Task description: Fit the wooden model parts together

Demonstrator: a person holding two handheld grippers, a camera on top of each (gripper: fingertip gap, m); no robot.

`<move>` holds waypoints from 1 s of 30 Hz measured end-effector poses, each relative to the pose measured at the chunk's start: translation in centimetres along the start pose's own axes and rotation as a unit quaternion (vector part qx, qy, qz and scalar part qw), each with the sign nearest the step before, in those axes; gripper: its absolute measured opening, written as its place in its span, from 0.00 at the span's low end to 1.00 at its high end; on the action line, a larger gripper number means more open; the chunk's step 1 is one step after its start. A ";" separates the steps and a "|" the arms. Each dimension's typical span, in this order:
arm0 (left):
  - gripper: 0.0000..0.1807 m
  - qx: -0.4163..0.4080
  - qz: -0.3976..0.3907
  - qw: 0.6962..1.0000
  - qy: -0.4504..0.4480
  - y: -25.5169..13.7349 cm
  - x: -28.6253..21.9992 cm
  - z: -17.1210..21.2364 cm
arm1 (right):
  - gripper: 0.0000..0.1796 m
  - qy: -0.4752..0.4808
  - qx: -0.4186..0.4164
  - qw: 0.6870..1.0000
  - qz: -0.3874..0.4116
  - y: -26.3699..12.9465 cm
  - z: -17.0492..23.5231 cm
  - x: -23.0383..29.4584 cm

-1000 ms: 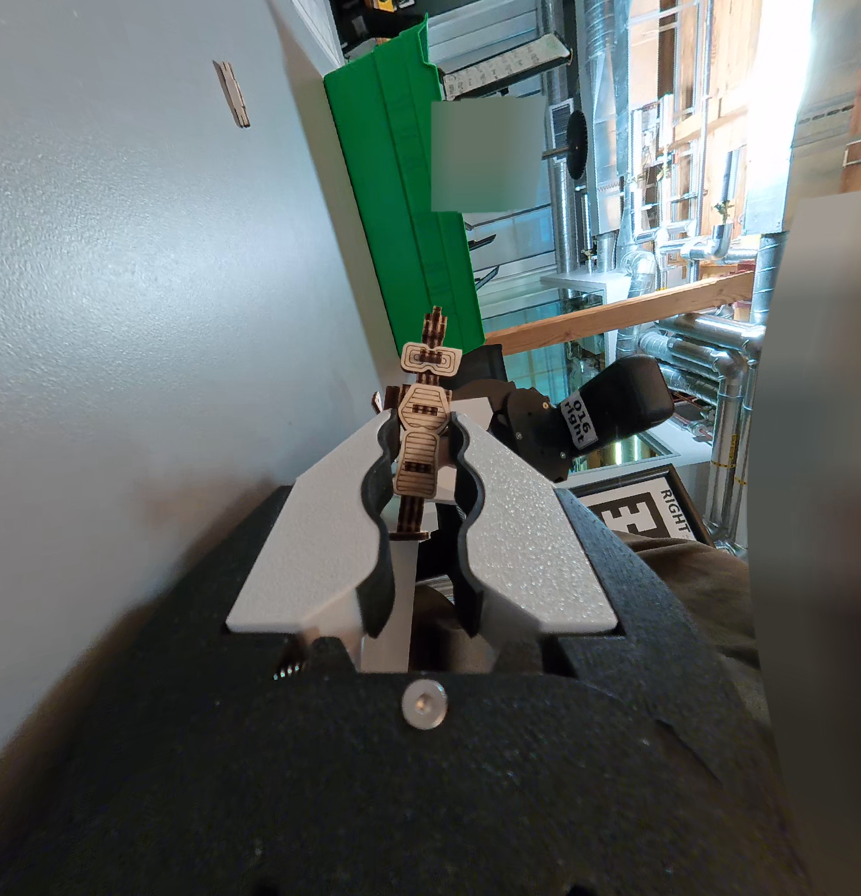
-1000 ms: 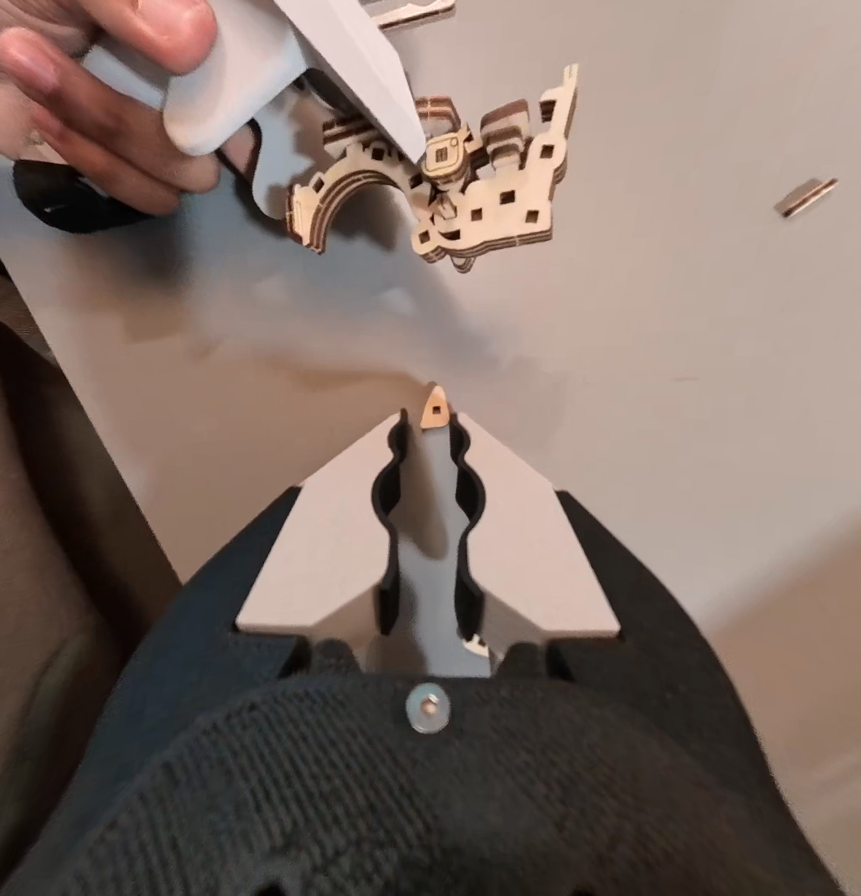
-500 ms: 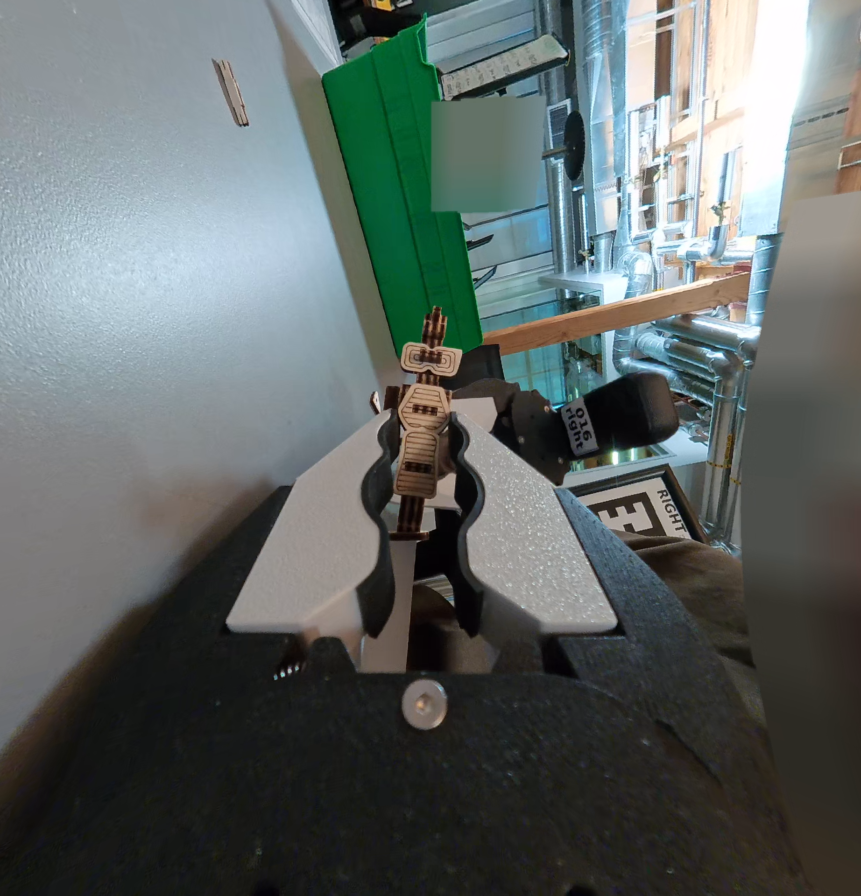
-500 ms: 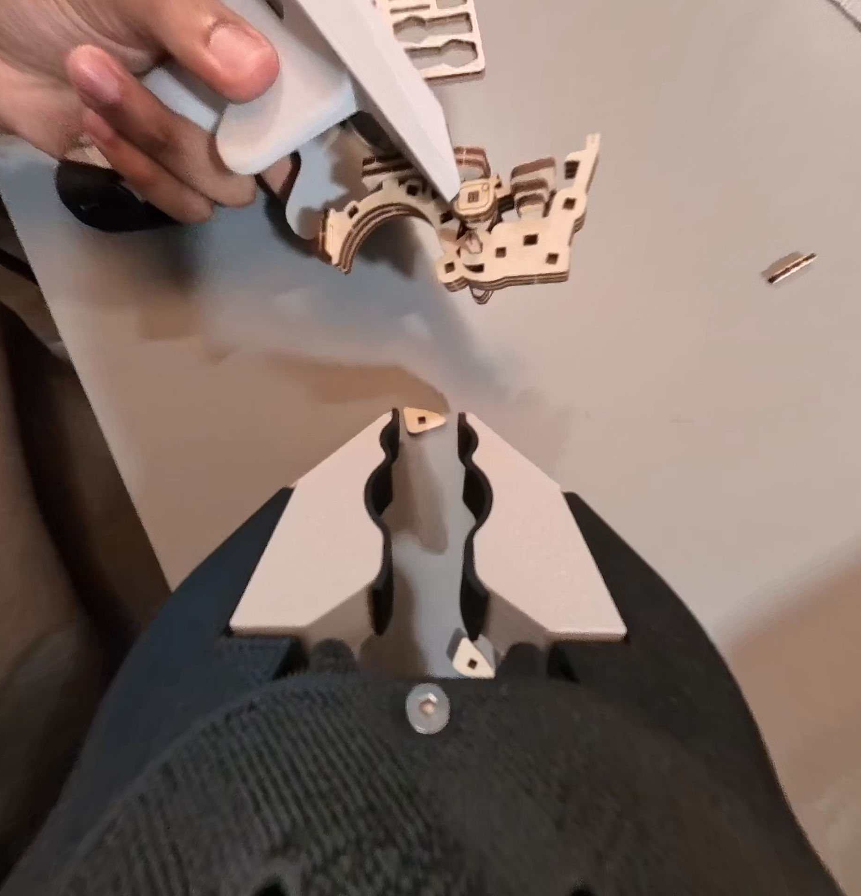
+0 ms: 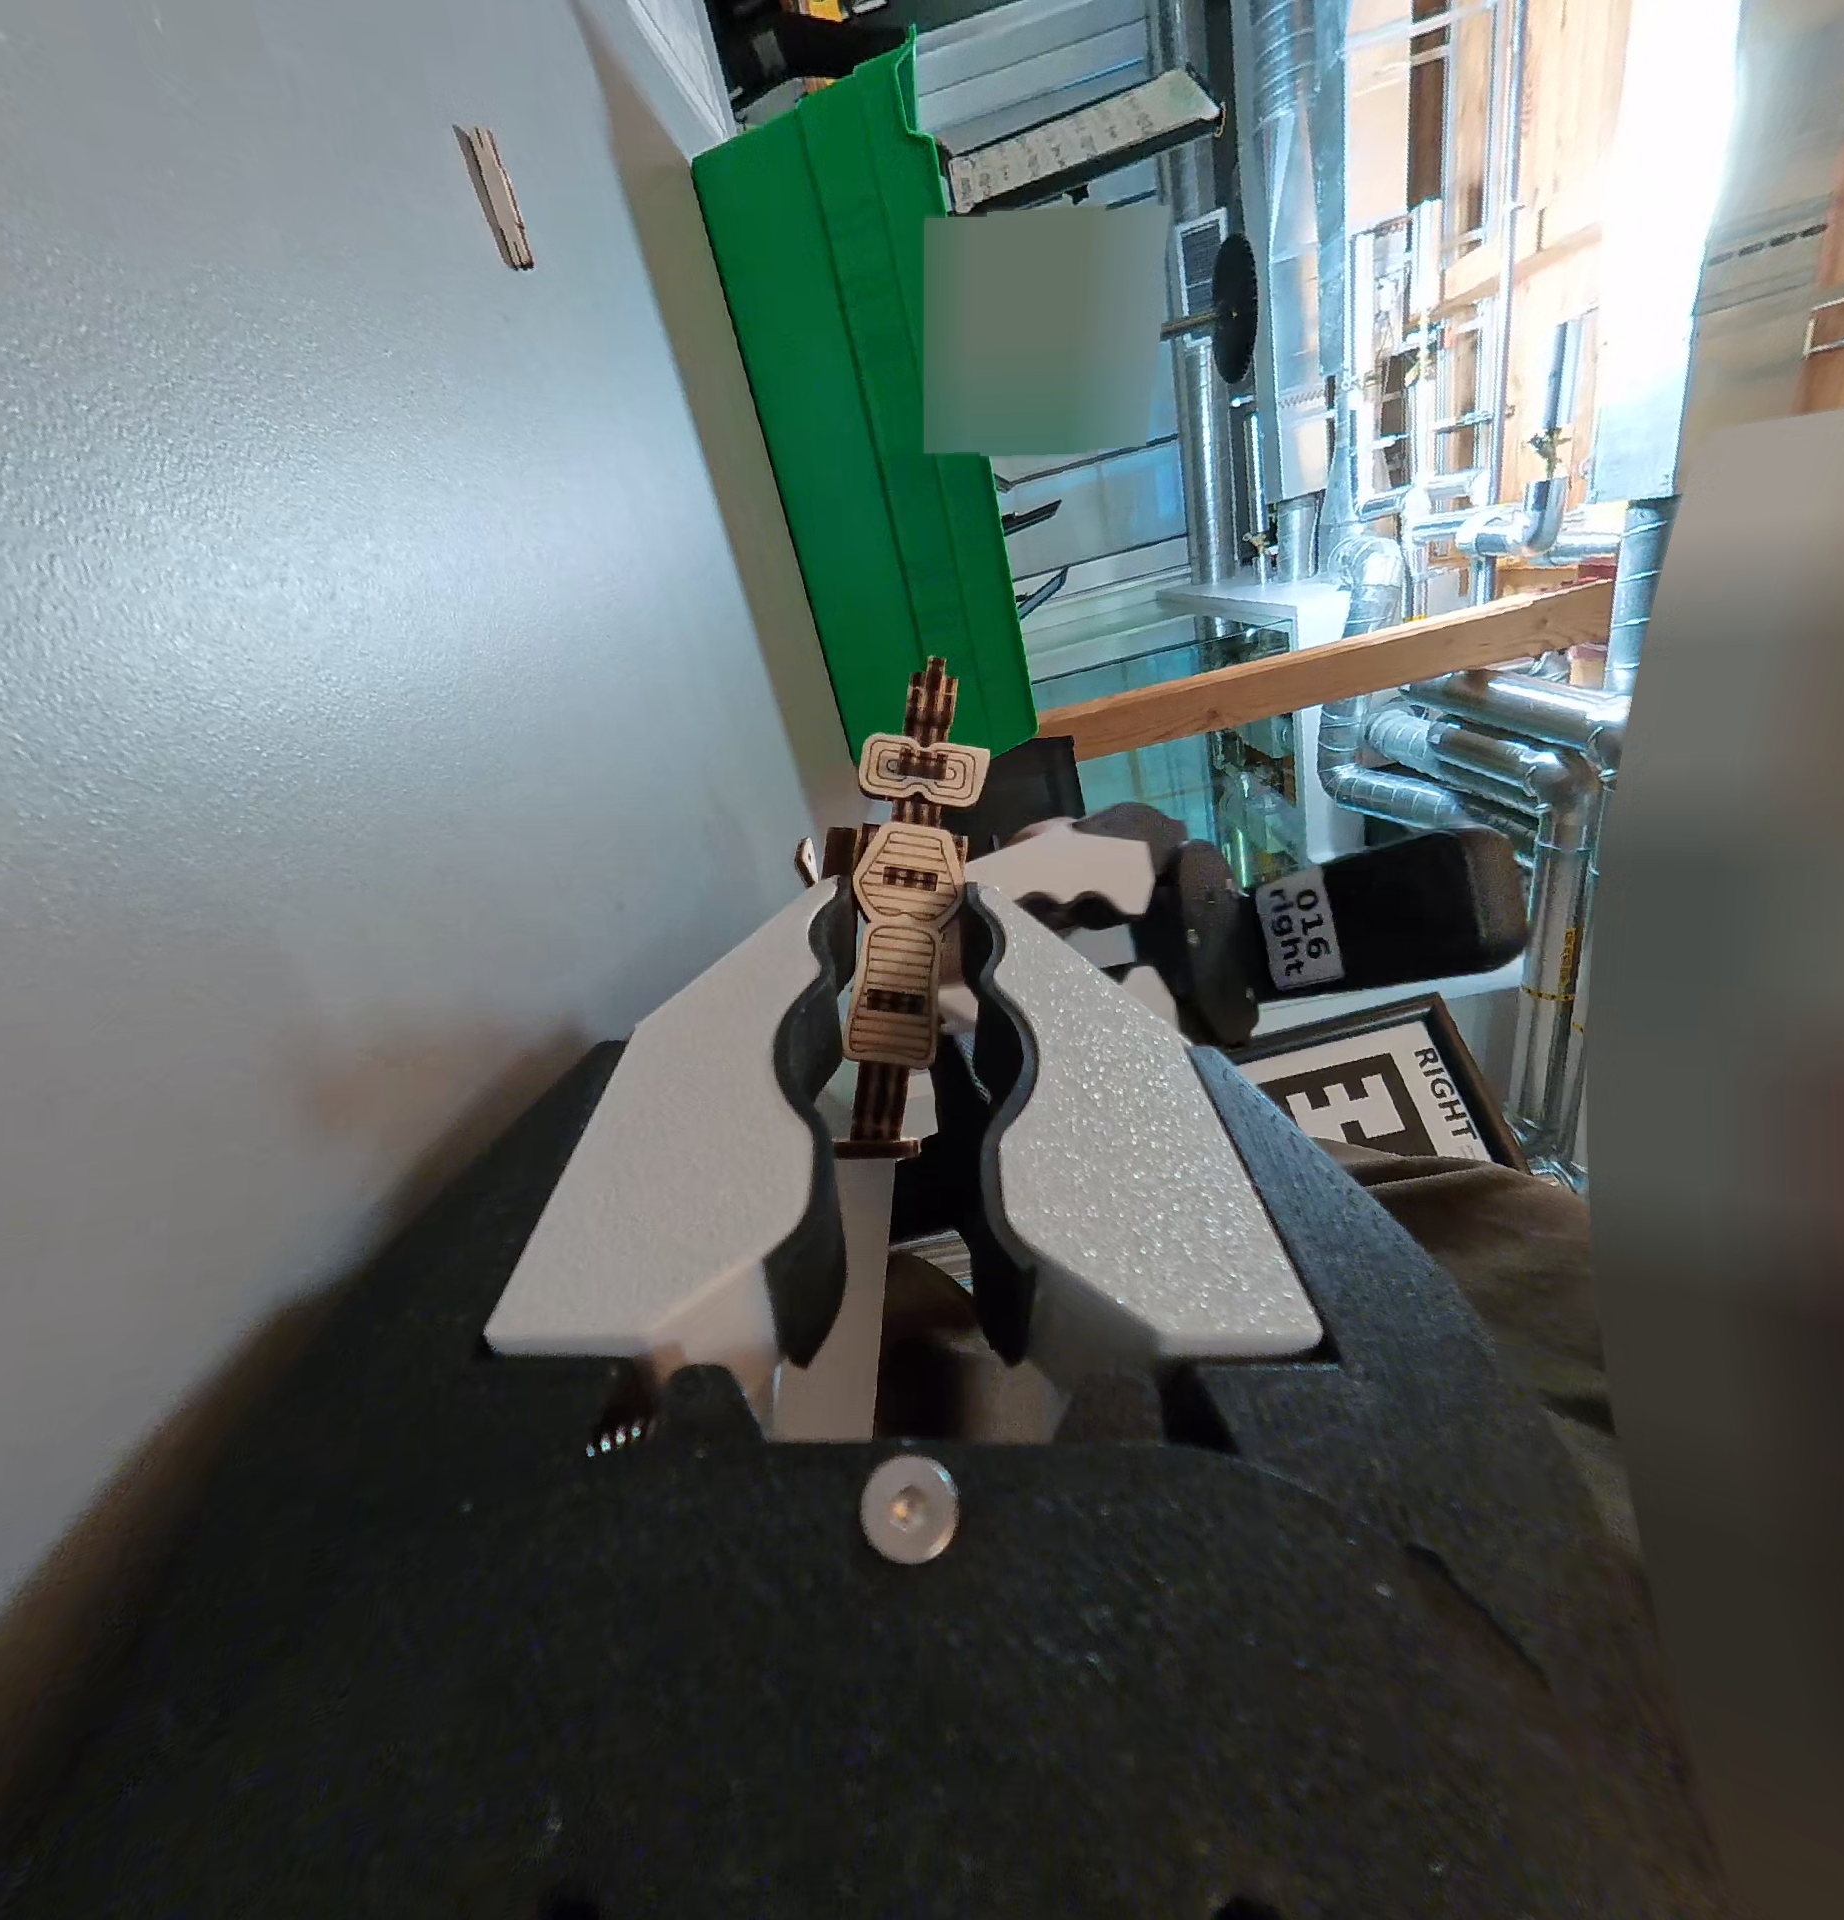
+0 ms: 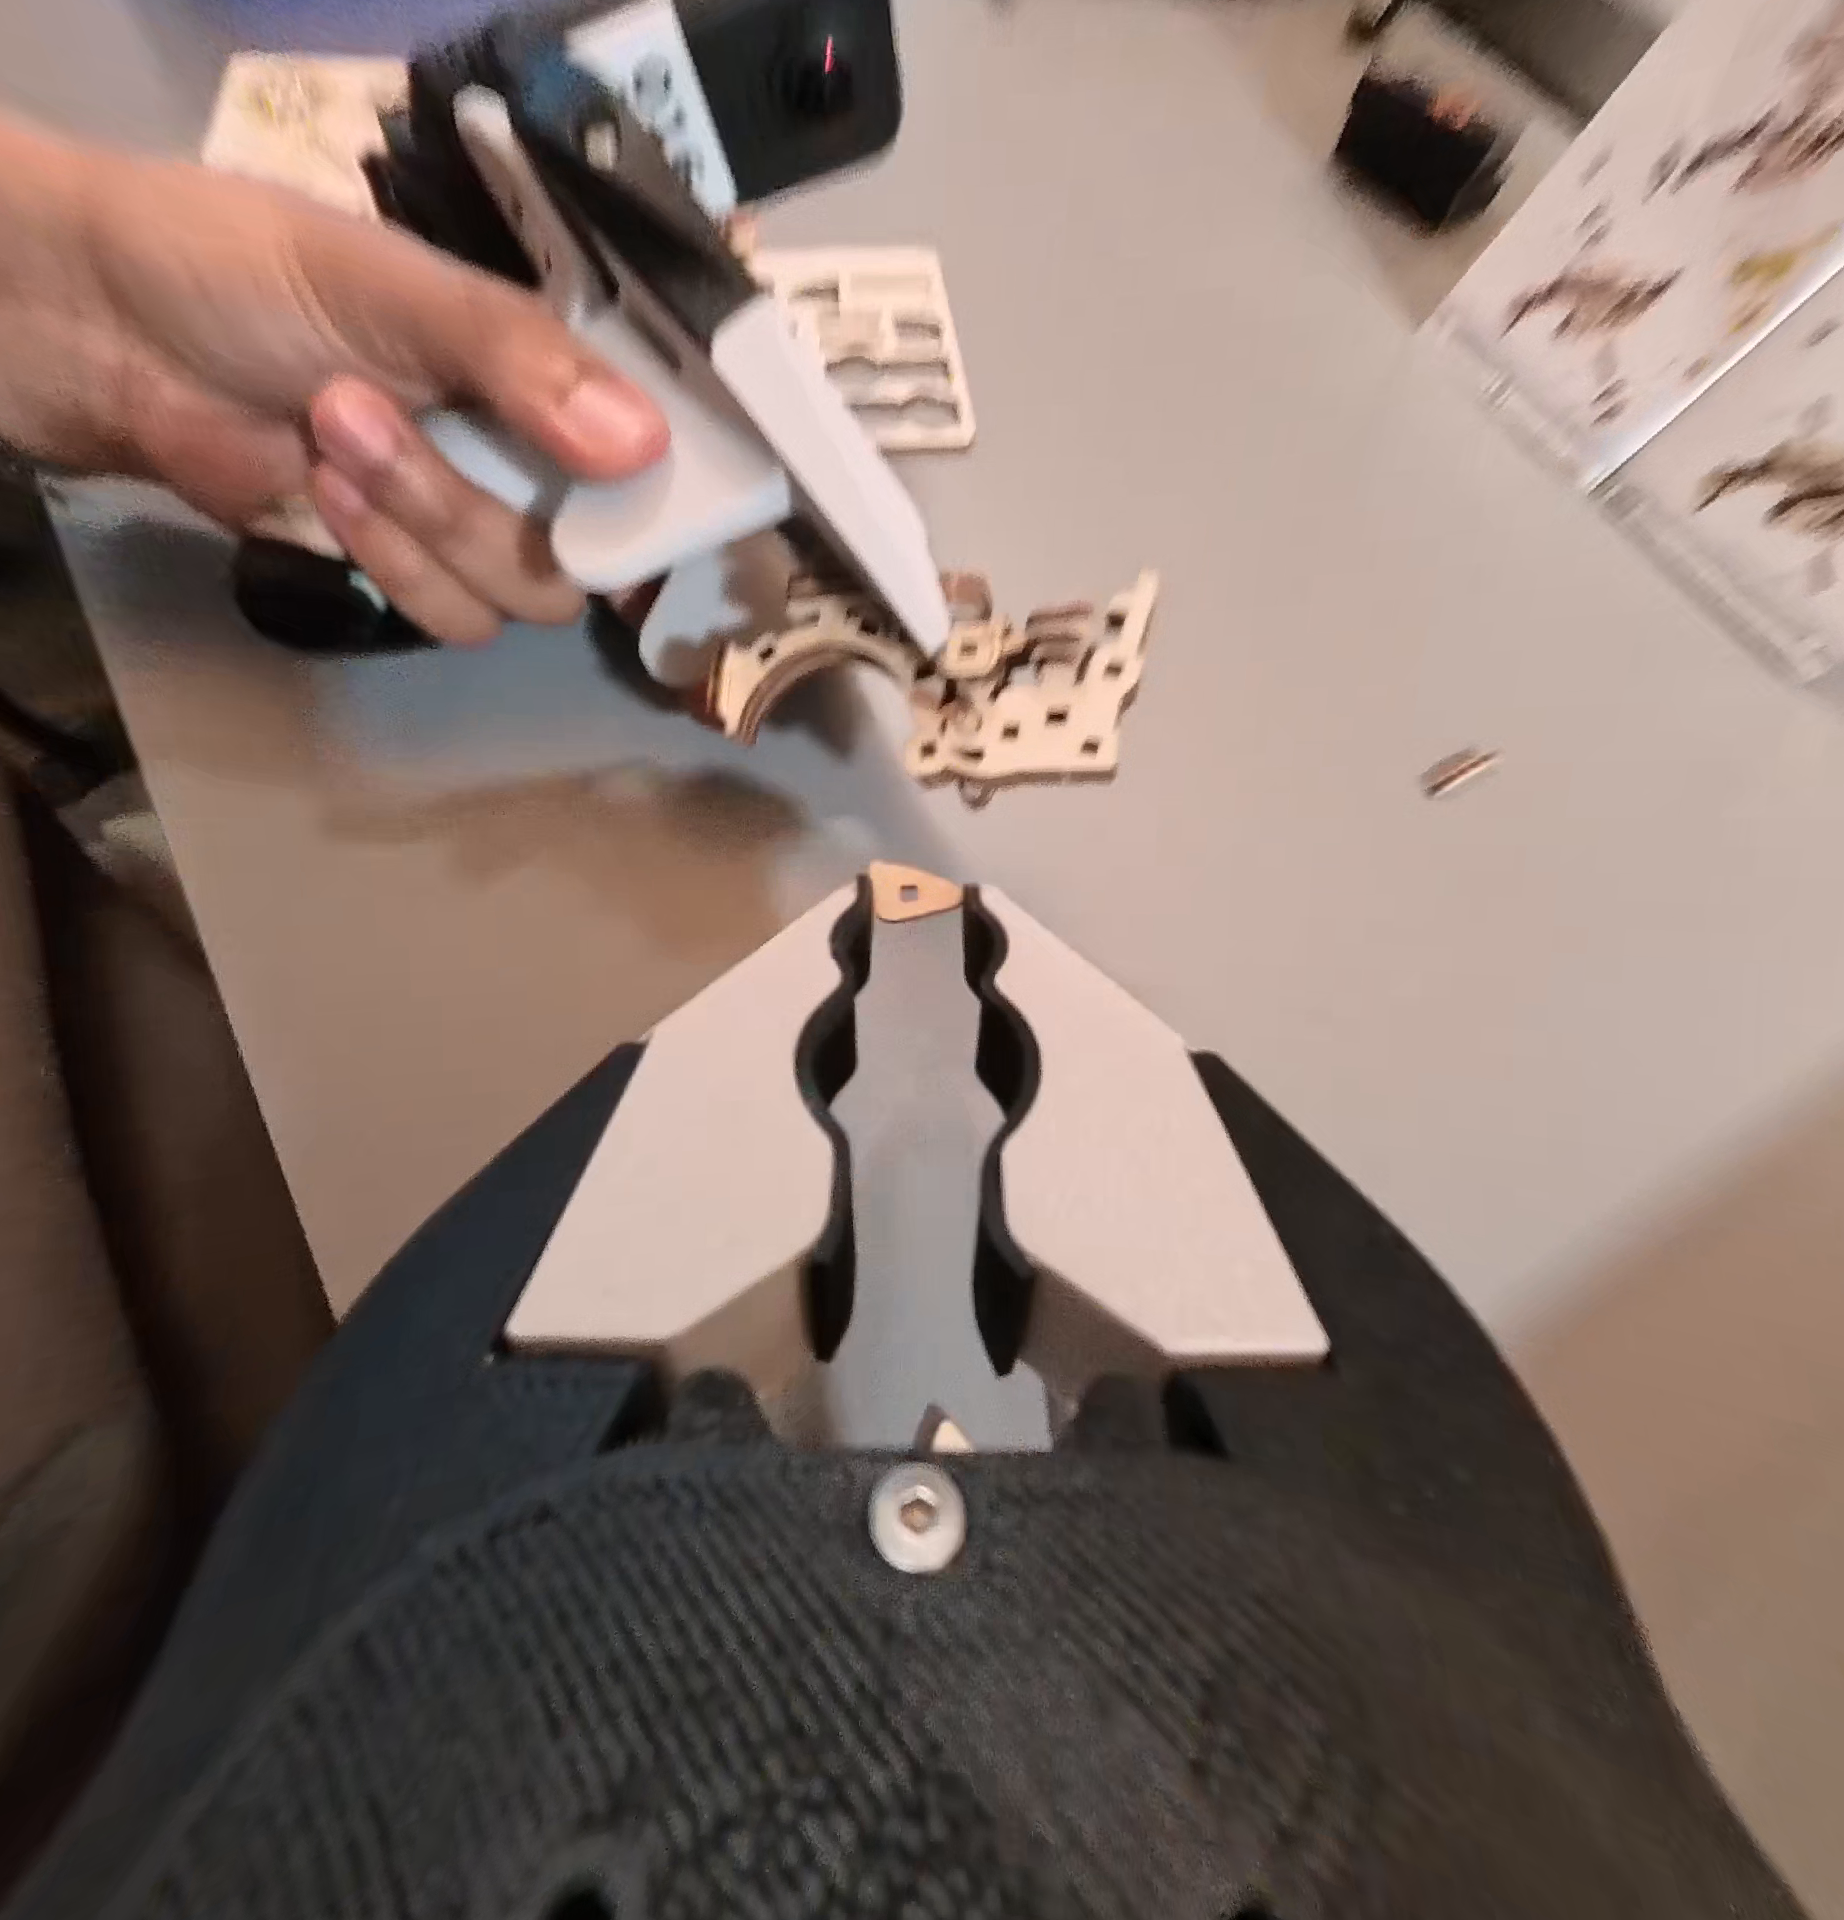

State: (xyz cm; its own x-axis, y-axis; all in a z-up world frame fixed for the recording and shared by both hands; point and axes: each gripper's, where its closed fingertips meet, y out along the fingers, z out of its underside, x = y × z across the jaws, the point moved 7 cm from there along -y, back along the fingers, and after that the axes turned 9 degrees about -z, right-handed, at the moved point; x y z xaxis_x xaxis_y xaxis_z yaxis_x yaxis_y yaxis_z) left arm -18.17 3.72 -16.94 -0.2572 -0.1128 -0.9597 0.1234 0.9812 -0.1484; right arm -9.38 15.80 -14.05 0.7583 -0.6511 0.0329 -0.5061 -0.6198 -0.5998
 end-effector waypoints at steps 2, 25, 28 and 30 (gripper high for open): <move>0.09 0.003 -0.004 1.000 0.005 0.1 0.0 0.1 | 0.09 -0.015 -0.043 0.999 0.026 -0.9 -1.1 0.0; 0.09 0.017 -0.006 1.000 0.015 0.7 -0.2 0.7 | 0.09 -0.032 -0.056 0.993 0.099 0.4 -2.0 0.4; 0.09 0.017 -0.006 1.000 0.014 0.7 -0.2 0.6 | 0.09 -0.031 -0.055 0.993 0.098 0.5 -2.0 0.4; 0.09 0.016 -0.007 1.000 0.014 0.7 -0.2 0.6 | 0.09 -0.031 -0.054 0.993 0.099 0.6 -1.9 0.4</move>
State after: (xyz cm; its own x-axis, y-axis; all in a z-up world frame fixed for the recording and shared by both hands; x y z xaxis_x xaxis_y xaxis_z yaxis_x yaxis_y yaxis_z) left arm -17.42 4.30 -16.99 -0.2854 -0.1216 -0.9506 0.1510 0.9738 -0.1699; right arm -10.12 14.33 -12.82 0.6621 -0.7384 -0.1281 -0.6860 -0.5282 -0.5004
